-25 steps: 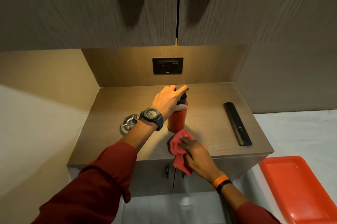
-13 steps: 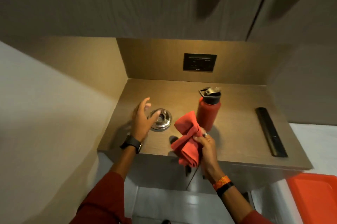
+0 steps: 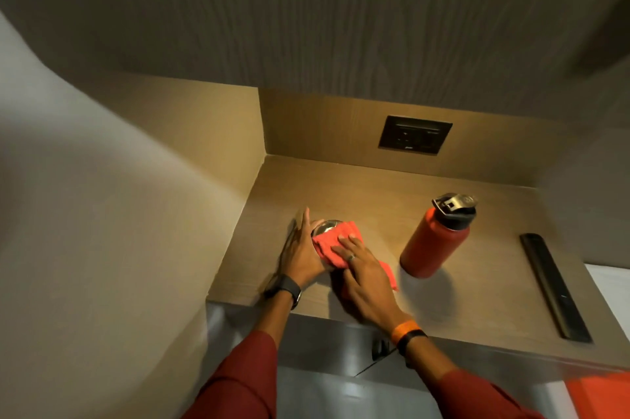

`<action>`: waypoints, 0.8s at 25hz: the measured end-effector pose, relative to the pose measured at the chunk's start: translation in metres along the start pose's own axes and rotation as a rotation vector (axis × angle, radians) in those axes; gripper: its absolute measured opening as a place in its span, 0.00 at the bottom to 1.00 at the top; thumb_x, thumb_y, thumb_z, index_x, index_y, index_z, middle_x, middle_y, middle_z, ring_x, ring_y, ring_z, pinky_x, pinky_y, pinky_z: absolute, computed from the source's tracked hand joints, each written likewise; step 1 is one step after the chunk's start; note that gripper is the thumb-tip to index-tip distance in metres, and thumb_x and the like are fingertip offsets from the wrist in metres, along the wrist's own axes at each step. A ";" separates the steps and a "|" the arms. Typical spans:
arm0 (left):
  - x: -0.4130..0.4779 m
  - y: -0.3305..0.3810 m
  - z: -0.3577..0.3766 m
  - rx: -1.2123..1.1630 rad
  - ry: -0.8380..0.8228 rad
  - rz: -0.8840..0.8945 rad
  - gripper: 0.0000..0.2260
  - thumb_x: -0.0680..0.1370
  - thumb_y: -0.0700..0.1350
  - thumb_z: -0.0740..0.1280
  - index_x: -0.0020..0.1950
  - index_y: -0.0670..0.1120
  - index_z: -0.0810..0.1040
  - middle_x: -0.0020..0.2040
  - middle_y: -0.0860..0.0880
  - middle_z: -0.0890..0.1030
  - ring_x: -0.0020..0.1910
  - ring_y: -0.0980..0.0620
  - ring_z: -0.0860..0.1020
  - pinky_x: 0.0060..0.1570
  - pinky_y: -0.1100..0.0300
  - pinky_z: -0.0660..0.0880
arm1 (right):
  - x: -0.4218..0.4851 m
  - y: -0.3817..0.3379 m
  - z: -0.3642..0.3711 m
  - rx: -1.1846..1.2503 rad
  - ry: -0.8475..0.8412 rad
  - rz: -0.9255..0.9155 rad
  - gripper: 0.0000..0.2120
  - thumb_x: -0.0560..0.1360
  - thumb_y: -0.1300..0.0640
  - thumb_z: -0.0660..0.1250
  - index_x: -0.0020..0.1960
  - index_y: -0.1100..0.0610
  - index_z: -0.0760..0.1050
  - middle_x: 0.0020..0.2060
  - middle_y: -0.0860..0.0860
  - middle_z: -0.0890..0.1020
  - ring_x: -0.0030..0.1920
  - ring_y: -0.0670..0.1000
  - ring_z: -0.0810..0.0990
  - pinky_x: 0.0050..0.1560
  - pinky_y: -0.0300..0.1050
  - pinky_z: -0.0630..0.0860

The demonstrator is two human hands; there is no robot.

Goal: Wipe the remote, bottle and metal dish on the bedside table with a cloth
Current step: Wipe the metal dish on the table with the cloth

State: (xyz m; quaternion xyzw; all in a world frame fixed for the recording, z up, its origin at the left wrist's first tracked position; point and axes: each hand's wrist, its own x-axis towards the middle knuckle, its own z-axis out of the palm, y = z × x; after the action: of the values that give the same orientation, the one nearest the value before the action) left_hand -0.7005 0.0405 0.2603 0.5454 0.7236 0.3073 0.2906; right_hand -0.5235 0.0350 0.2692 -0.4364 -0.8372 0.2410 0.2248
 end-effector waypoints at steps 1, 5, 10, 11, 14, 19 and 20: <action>0.002 0.000 0.000 0.009 -0.002 0.002 0.61 0.59 0.60 0.80 0.81 0.49 0.46 0.79 0.43 0.64 0.78 0.42 0.62 0.74 0.47 0.66 | 0.011 -0.002 0.000 -0.014 -0.006 0.019 0.24 0.79 0.55 0.55 0.74 0.56 0.69 0.76 0.56 0.69 0.78 0.55 0.63 0.79 0.55 0.60; 0.001 -0.001 -0.002 0.014 0.009 0.017 0.56 0.63 0.54 0.78 0.81 0.51 0.45 0.77 0.41 0.66 0.75 0.40 0.67 0.71 0.46 0.70 | 0.064 -0.018 -0.003 -0.204 -0.101 0.051 0.25 0.80 0.60 0.59 0.76 0.53 0.66 0.79 0.54 0.65 0.80 0.54 0.59 0.79 0.54 0.57; -0.003 -0.004 -0.008 -0.039 0.000 0.092 0.64 0.56 0.64 0.79 0.79 0.63 0.39 0.73 0.44 0.72 0.69 0.43 0.74 0.64 0.46 0.76 | 0.018 0.004 -0.023 -0.087 -0.238 -0.174 0.22 0.78 0.62 0.59 0.70 0.50 0.74 0.74 0.48 0.72 0.77 0.51 0.64 0.78 0.51 0.59; -0.006 -0.002 -0.007 -0.046 0.009 0.104 0.64 0.55 0.68 0.78 0.79 0.64 0.40 0.73 0.45 0.73 0.70 0.43 0.73 0.64 0.45 0.76 | 0.015 0.006 -0.030 -0.074 -0.219 -0.162 0.21 0.77 0.63 0.59 0.67 0.51 0.76 0.72 0.48 0.75 0.76 0.50 0.67 0.77 0.50 0.62; -0.012 0.000 -0.005 -0.063 0.036 0.097 0.63 0.55 0.70 0.77 0.79 0.62 0.43 0.68 0.50 0.78 0.70 0.48 0.72 0.66 0.46 0.74 | 0.021 0.011 -0.036 -0.087 -0.107 -0.075 0.19 0.77 0.66 0.61 0.64 0.55 0.79 0.70 0.53 0.78 0.74 0.53 0.70 0.76 0.53 0.65; -0.014 0.006 -0.005 -0.019 0.025 0.089 0.60 0.57 0.59 0.79 0.79 0.59 0.43 0.77 0.43 0.65 0.74 0.43 0.68 0.70 0.44 0.72 | 0.042 -0.003 -0.021 -0.183 -0.165 -0.057 0.25 0.77 0.66 0.62 0.73 0.53 0.71 0.78 0.53 0.66 0.79 0.56 0.59 0.78 0.54 0.57; -0.015 0.006 -0.004 -0.014 0.026 0.095 0.60 0.57 0.58 0.78 0.79 0.60 0.42 0.76 0.42 0.66 0.72 0.42 0.69 0.69 0.45 0.72 | 0.042 -0.005 -0.017 -0.132 -0.173 -0.077 0.25 0.76 0.67 0.62 0.71 0.53 0.74 0.77 0.53 0.67 0.79 0.56 0.60 0.77 0.55 0.58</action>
State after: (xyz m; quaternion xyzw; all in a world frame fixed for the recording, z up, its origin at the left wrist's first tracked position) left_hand -0.6968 0.0268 0.2689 0.5729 0.6985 0.3330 0.2701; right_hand -0.5385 0.0716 0.2929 -0.3952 -0.8838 0.2132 0.1315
